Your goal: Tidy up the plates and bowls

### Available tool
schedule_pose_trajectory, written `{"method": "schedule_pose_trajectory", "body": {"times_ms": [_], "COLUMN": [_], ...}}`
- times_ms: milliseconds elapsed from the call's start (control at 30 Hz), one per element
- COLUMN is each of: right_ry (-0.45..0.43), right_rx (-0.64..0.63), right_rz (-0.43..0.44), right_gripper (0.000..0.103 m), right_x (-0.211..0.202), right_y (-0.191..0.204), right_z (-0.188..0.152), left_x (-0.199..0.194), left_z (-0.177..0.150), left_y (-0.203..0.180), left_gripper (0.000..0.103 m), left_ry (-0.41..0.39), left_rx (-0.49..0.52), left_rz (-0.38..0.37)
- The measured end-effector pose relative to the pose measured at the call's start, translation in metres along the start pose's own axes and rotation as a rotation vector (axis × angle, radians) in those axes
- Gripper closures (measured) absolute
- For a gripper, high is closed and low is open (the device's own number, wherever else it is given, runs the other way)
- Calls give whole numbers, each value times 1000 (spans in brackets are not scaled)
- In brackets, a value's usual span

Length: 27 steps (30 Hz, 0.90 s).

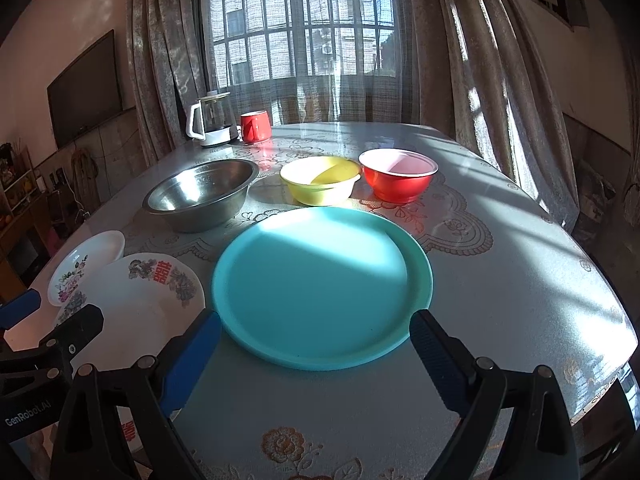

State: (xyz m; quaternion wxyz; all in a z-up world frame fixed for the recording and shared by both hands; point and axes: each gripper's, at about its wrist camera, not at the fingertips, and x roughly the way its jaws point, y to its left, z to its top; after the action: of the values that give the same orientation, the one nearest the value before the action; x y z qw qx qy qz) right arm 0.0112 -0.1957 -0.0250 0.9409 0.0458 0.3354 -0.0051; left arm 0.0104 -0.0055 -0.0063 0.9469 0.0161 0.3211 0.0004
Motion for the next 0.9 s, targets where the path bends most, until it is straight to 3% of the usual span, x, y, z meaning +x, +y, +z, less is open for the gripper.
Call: {"method": "schedule_pose_trajectory", "body": {"times_ms": [900], "right_ry": [-13], "right_rx": [26], "right_rz": [0], "right_gripper": [6], "right_x": [-6], "right_y": [-10], "right_z": [0], "left_x": [-1], "left_z": [0], "left_y": [-8], "left_gripper": [0], "left_ry": [10], "left_rx": [19], "left_rz": [-10]}}
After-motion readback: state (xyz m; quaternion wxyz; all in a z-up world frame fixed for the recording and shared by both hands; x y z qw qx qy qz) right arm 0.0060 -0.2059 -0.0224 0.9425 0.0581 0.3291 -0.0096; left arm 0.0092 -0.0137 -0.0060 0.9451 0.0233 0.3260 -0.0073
